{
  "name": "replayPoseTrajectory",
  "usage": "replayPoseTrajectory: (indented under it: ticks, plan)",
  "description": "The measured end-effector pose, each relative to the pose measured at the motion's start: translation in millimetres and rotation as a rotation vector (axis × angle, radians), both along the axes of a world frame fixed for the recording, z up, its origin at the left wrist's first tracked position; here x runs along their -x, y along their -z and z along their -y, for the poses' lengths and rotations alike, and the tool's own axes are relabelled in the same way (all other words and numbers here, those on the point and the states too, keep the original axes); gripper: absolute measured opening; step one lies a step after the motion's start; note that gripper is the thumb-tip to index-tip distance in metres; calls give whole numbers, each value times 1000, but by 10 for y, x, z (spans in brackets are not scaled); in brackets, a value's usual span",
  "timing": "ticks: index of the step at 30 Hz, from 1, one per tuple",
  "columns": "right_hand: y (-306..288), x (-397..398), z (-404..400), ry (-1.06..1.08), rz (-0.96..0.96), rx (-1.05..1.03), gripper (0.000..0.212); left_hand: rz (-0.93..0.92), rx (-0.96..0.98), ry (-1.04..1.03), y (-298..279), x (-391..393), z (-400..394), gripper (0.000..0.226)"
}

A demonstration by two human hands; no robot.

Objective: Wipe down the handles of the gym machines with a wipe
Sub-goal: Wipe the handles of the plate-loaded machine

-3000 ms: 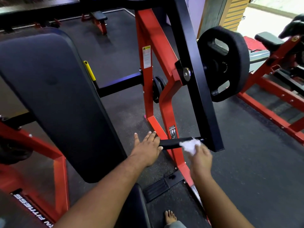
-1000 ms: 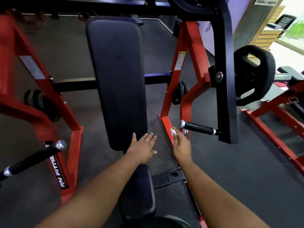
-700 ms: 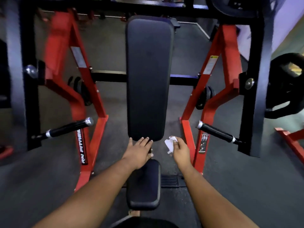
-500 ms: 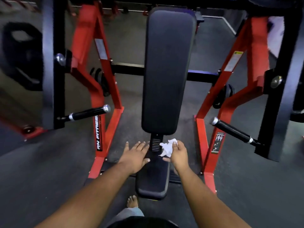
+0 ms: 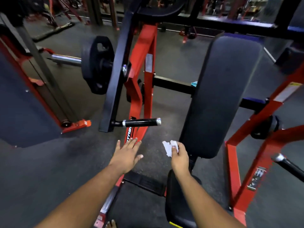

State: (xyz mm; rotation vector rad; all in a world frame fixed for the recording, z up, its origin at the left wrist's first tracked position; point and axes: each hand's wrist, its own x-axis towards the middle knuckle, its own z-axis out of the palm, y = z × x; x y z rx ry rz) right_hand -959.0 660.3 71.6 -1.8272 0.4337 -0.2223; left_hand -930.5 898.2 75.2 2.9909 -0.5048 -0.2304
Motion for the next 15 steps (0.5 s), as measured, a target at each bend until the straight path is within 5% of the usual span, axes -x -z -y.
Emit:
replayPoseTrajectory:
  ticks: [6, 11, 15]
  plan:
    - [-127, -561, -750, -82, 64, 295, 38, 98, 29, 35, 44, -578, -1102, 70]
    - [-167, -832, -1065, -391, 78, 566, 46, 175, -10, 137, 0, -934, -1539, 73]
    - [-169, -1149, -968, -283, 120, 908, 57, 203, -7, 207, -15, -1194, -1574, 73]
